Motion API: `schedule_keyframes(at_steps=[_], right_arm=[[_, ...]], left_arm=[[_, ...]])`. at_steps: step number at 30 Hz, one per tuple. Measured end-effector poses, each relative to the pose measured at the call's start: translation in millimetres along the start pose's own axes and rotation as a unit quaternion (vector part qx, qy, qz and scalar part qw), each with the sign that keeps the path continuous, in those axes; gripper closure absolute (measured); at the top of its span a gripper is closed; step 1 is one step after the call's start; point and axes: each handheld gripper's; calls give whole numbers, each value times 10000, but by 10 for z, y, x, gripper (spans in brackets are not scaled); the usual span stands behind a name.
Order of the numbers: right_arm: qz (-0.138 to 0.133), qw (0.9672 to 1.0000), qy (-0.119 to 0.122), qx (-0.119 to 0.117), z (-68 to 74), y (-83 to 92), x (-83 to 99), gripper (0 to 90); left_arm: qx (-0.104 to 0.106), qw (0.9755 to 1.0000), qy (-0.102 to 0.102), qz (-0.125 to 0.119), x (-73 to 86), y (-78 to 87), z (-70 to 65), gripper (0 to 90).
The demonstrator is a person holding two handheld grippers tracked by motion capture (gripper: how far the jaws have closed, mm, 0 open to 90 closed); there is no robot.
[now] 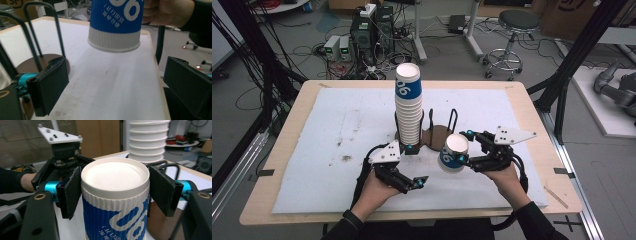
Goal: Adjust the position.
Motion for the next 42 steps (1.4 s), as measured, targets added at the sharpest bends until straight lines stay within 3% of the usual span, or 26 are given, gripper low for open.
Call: schedule_keyframes(at_steps=[4,18,28,32,40,42], right_arm=[[54,9996,-42,-286,41,-76,22,304],[287,9965,18,-785,189,-290,70,304],[329,9954,-34,-895,248,-370,89,304],[346,9955,5,-887,256,-380,90,304],[373,9954,19,-880,250,-375,85,301],[557,9952,64,-799,243,-368,54,224]], left_arm=[[150,9999,7,-36,-14,-98,-29,61],[422,9990,-66,86,-33,-286,-78,61],[518,9984,-120,206,-16,-396,-99,61],[567,9978,-220,265,-14,-396,-94,176],[566,9973,-270,376,-42,-384,-90,203],[553,9969,-298,478,-59,-374,-88,211]])
Point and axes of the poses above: each handheld gripper's, and its own axes: y roughly backward along the jaws, x roughly out of its underside, z roughly to its left, and after that the axes turned 4 degrees about -z, right-handed
